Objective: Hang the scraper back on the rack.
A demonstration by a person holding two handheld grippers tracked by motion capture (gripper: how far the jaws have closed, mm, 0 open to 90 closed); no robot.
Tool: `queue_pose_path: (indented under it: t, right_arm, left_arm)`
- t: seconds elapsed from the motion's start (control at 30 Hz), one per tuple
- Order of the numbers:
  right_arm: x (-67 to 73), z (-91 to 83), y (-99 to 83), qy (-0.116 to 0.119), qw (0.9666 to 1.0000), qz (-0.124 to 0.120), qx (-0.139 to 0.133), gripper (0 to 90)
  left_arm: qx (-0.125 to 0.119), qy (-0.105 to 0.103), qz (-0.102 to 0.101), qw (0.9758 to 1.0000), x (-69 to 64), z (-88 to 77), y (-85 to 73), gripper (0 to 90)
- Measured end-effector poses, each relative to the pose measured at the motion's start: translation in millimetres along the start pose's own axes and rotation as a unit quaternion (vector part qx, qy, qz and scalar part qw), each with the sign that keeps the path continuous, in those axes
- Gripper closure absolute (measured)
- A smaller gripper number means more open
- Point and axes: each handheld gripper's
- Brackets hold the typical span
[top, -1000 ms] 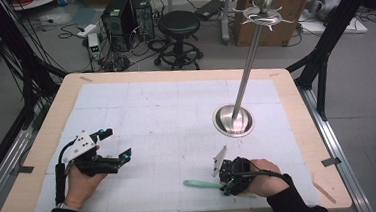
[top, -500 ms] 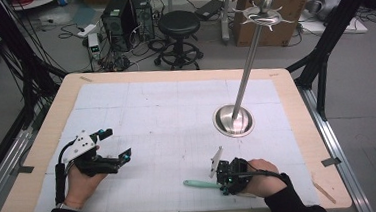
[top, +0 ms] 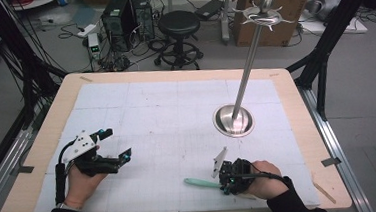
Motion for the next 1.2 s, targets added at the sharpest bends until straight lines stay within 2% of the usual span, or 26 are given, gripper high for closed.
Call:
queue_pose_path:
  t: [0.1,0.3,0.47,0.57,0.6,0.63,0.67,0.7,0.87,1.2]
  right_arm:
    - [-0.9,-0.7,-3.8,0.002,0.9999,0.002,-0.014,80.9]
    - [-1.5,-9.1,-12.1,-0.012,0.9986,0.012,-0.051,80.8]
    - [-5.1,-19.2,-22.1,-0.017,0.9951,0.042,-0.087,80.8]
    - [-5.8,-25.6,-27.8,-0.031,0.9922,0.054,-0.108,80.9]
    - [-6.0,-28.1,-29.9,-0.034,0.9907,0.058,-0.118,80.9]
    - [-6.7,-32.9,-34.1,-0.046,0.9877,0.064,-0.135,80.9]
    - [-6.7,-32.9,-34.1,-0.046,0.9877,0.064,-0.135,80.9]
    - [-6.7,-35.2,-36.0,-0.053,0.9863,0.068,-0.141,80.9]
    - [-8.4,-42.5,-46.9,-0.079,0.9766,0.089,-0.179,80.9]
    - [-14.8,-53.7,-74.1,-0.127,0.9492,0.132,-0.256,81.0]
  left_arm:
    - [0.0,0.001,0.001,1.0,0.2,-0.1,0.1,1.8]
    - [0.0,0.001,0.001,1.0,0.3,-0.2,0.1,1.8]
    - [0.0,0.001,0.001,1.0,0.2,-0.2,0.1,1.8]
    - [-0.001,0.001,0.001,1.0,0.2,-0.2,0.2,1.8]
    - [-0.001,0.001,0.001,1.0,0.2,-0.2,0.1,1.8]
    - [0.0,0.001,0.001,1.0,0.2,-0.2,0.2,1.8]
    - [0.0,0.001,0.001,1.0,0.2,-0.2,0.2,1.8]
    - [0.0,0.002,0.001,1.0,0.1,-0.1,0.1,1.8]
    - [0.0,0.0,0.001,1.0,0.1,-0.4,0.3,1.8]
    - [0.0,0.001,0.001,1.0,0.1,-0.2,0.1,1.8]
Point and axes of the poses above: each handheld gripper's, and its own axes: z roughly forward along the jaws, y roughly out of its top, x roughly to its left, and after that the axes turned 13 degrees about -z, right-handed
